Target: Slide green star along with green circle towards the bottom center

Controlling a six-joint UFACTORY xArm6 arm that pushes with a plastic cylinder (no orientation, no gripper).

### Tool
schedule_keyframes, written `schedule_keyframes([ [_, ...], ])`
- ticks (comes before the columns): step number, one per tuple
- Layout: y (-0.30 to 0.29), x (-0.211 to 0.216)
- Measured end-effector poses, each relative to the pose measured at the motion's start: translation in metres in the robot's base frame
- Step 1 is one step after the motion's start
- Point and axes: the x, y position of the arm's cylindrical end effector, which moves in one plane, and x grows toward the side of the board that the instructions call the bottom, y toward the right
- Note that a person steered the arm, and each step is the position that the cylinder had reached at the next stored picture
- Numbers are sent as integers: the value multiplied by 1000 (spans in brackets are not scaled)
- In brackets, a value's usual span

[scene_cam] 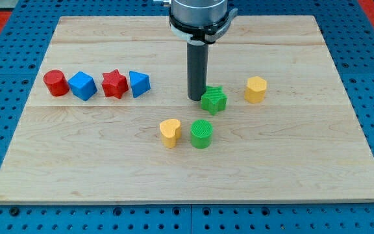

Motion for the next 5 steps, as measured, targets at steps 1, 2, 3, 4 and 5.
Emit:
schedule_keyframes([
  [1, -19, 2],
  [2, 9, 3],
  [3, 24, 2],
  [4, 25, -2],
  [5, 25, -15],
])
